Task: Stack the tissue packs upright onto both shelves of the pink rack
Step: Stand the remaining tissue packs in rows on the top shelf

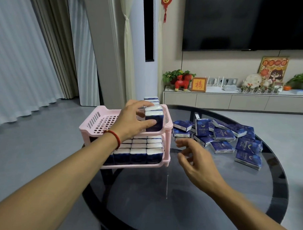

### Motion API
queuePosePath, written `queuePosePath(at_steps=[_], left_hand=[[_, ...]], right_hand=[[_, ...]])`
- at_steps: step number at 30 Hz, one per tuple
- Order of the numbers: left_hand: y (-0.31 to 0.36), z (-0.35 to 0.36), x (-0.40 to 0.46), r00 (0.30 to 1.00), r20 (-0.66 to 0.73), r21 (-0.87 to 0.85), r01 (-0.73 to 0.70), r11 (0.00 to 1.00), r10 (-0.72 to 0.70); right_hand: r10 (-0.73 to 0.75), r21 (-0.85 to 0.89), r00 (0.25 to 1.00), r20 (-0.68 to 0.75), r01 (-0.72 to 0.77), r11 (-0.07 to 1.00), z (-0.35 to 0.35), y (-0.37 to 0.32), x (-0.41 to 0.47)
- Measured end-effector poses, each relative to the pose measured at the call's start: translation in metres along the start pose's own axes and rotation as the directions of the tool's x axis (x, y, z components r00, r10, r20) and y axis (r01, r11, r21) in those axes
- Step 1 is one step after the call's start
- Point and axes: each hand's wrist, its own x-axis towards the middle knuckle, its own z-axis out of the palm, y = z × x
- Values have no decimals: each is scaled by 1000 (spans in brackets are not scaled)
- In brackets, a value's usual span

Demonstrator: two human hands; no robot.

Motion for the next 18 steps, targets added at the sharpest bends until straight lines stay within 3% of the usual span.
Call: queuePosePath(at_steps=[4,8,13,18], left_hand=[[-5,4,-1,999,-5,65,44,997,-43],[-5,2,0,998,51,105,15,994,-21],[-3,-1,2,997,49,183,-65,981,57],[-8,1,3,998,33,172,-65,983,60]], right_hand=[[-29,-37,997,-69,27,999,4,-8,11],[-148,-92,986,-81,140,986,7,-28,35],[-143,-147,990,3,142,979,23,-45,55],[-121,-158,992,-26,116,981,32,-42,57]])
